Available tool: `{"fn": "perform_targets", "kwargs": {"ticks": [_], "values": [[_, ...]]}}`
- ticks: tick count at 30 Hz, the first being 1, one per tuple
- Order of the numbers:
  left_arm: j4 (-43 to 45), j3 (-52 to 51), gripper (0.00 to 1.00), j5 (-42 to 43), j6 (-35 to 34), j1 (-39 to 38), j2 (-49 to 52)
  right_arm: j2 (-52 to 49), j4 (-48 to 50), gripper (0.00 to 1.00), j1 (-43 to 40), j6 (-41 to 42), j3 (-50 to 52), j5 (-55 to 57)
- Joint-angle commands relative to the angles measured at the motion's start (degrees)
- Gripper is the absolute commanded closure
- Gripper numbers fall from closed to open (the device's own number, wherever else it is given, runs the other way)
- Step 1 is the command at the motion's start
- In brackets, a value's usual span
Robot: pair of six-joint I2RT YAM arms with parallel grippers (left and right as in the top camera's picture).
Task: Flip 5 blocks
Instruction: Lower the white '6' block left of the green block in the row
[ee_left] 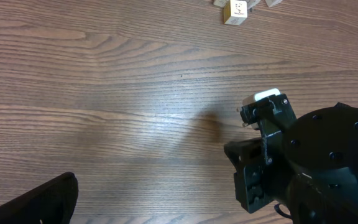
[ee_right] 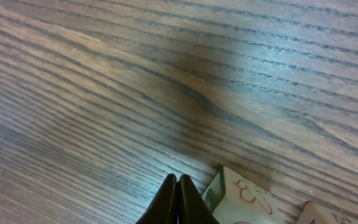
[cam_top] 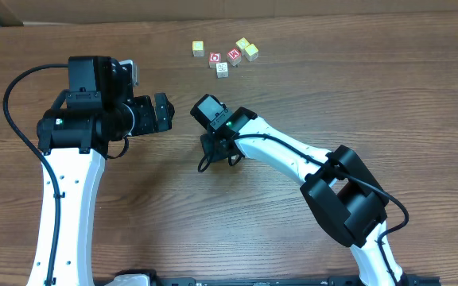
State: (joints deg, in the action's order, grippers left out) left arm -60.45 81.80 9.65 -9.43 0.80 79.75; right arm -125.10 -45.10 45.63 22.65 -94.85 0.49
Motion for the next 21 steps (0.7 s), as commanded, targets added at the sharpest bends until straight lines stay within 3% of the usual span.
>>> {"fn": "perform_targets", "kwargs": {"ticks": [1, 21], "values": [[0.0, 1.1, 0.00, 0.0, 0.4, -0.1, 0.1, 0.4, -0.9, 0.96, 0.0, -0.4, -1.9, -0.6], [0.0, 1.1, 0.00, 0.0, 0.4, -0.1, 0.1, 0.4, -4.1, 0.96, -0.6, -0.3, -1.9, 4.6]]}}
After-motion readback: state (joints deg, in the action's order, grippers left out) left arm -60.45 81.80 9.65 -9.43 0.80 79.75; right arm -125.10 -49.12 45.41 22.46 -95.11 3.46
